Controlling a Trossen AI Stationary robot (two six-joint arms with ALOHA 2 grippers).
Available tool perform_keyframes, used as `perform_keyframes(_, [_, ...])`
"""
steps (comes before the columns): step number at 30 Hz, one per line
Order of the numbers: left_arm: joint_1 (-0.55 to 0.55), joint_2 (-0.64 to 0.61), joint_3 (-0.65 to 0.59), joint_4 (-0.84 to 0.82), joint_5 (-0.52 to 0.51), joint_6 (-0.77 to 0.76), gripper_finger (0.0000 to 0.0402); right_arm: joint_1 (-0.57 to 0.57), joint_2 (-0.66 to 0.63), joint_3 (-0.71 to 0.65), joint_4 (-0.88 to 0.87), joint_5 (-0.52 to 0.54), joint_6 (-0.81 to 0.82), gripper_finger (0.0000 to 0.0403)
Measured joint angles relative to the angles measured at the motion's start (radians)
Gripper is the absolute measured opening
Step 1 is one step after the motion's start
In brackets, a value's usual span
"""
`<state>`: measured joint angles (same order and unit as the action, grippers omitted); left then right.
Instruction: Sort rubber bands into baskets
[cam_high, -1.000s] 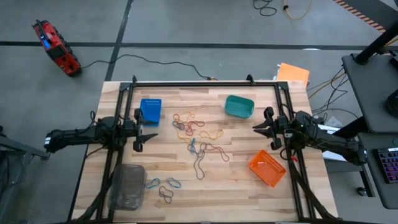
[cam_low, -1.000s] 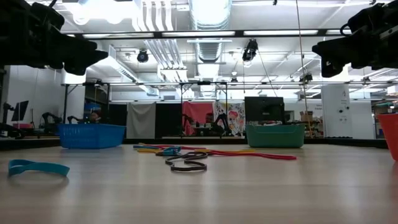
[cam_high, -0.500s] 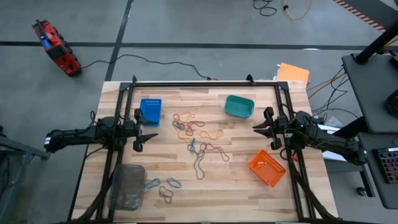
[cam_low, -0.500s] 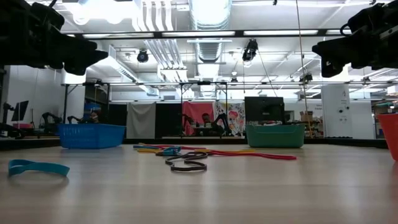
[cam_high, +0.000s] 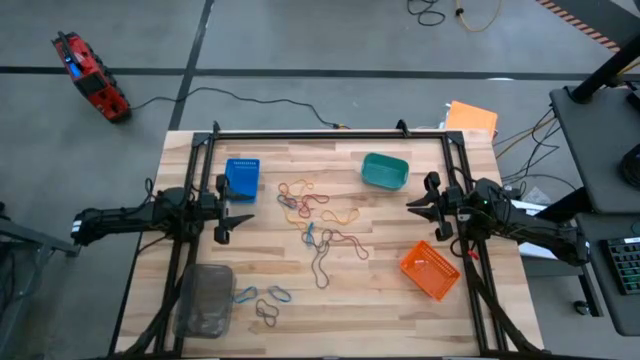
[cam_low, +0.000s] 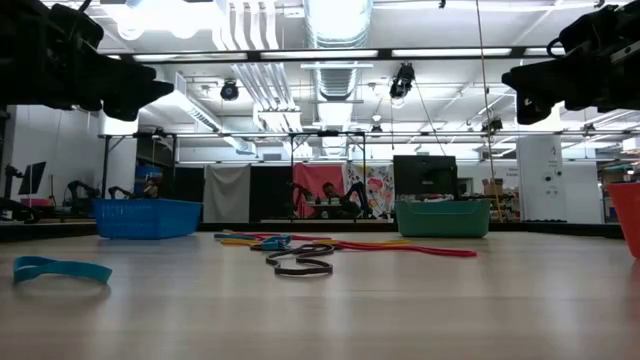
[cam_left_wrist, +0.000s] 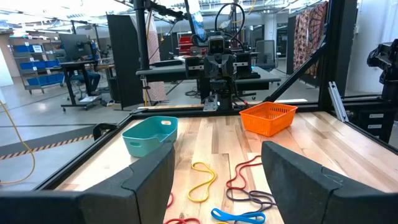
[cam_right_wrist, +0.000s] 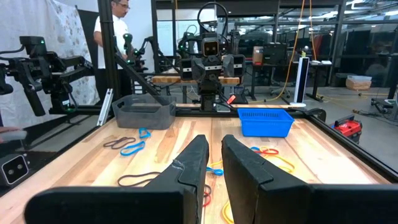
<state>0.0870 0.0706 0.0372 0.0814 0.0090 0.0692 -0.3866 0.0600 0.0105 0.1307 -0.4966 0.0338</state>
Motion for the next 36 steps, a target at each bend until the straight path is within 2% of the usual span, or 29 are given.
perform_keyframes(26, [0.000,0.000,0.000,0.028,0.000,0.000,0.0223,0.000,0.000,0.000,0.000,0.000,-0.016,0.0043])
perform_keyframes(29, [0.000,0.000,0.000,0.078,0.000,-0.110,0.0223,0.000,0.000,0.000,0.001,0.000,-0.021,0.0043])
perform_keyframes(32, [0.000,0.000,0.000,0.160,-0.001,-0.364,0.0223,-0.001,0.002,0.000,0.092,0.021,0.136,0.0043])
perform_keyframes(36, [-0.001,0.008,0.002,0.272,0.030,-0.327,0.0223,-0.002,0.016,0.004,0.134,0.057,0.221,0.0043])
